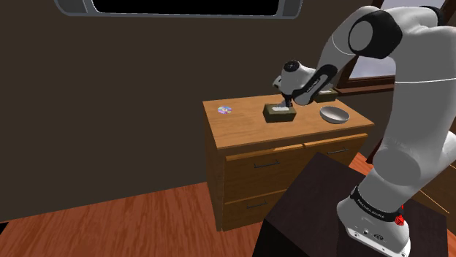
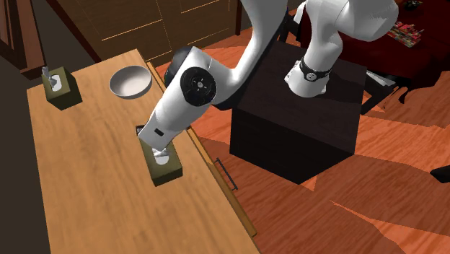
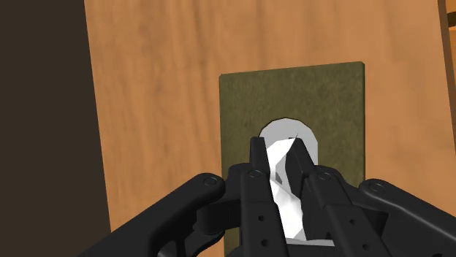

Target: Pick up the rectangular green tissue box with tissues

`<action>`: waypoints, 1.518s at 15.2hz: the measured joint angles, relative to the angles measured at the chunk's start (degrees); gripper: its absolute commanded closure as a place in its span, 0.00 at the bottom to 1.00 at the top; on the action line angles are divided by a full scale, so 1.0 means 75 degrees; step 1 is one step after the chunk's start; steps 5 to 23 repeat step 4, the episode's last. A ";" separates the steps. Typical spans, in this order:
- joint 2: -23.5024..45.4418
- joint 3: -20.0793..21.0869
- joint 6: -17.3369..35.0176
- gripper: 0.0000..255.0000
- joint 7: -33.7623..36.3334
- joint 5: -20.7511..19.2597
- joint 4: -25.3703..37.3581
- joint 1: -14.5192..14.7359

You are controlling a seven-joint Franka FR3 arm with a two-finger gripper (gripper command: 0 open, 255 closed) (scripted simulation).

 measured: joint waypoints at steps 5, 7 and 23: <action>-0.0301 0.0137 -0.0226 1.00 -0.0370 0.0270 -0.0039 -0.0095; -0.0301 0.0137 -0.0226 1.00 -0.0370 0.0270 -0.0039 -0.0095; -0.0301 0.0137 -0.0226 1.00 -0.0370 0.0270 -0.0039 -0.0095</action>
